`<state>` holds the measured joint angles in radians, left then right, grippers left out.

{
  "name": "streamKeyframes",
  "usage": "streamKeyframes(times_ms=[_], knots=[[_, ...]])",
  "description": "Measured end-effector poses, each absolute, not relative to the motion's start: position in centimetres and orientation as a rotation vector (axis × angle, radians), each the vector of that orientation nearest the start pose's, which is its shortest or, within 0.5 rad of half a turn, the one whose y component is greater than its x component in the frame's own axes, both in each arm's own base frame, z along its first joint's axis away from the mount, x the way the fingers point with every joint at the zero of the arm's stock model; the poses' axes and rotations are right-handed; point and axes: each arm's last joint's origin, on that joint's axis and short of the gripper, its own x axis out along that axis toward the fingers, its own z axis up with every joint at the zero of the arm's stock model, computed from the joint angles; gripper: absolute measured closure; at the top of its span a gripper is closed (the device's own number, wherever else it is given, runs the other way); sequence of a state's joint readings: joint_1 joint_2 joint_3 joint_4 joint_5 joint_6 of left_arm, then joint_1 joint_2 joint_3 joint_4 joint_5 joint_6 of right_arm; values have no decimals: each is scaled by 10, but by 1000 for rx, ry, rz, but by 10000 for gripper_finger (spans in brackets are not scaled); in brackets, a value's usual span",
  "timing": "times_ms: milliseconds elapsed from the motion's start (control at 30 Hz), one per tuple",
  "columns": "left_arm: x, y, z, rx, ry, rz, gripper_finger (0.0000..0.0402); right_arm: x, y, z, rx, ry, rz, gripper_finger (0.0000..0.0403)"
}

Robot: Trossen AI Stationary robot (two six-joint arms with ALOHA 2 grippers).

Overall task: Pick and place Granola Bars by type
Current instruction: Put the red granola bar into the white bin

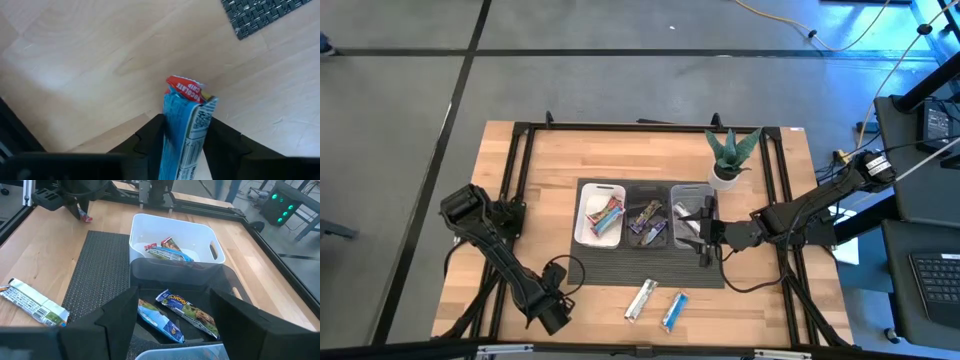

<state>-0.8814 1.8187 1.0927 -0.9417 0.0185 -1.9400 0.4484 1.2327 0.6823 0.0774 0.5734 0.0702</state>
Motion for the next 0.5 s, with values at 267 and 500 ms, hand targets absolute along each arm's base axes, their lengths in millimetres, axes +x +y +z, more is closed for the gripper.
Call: streamKeyframes(times_ms=[267, 500], knots=[[189, -231, 146, -701, 1467, 846, 339, 236, 96, 234, -162, 408, -137, 155], [190, -231, 146, -697, 1469, 840, 341, 236, 96, 234, -165, 408, -137, 155]])
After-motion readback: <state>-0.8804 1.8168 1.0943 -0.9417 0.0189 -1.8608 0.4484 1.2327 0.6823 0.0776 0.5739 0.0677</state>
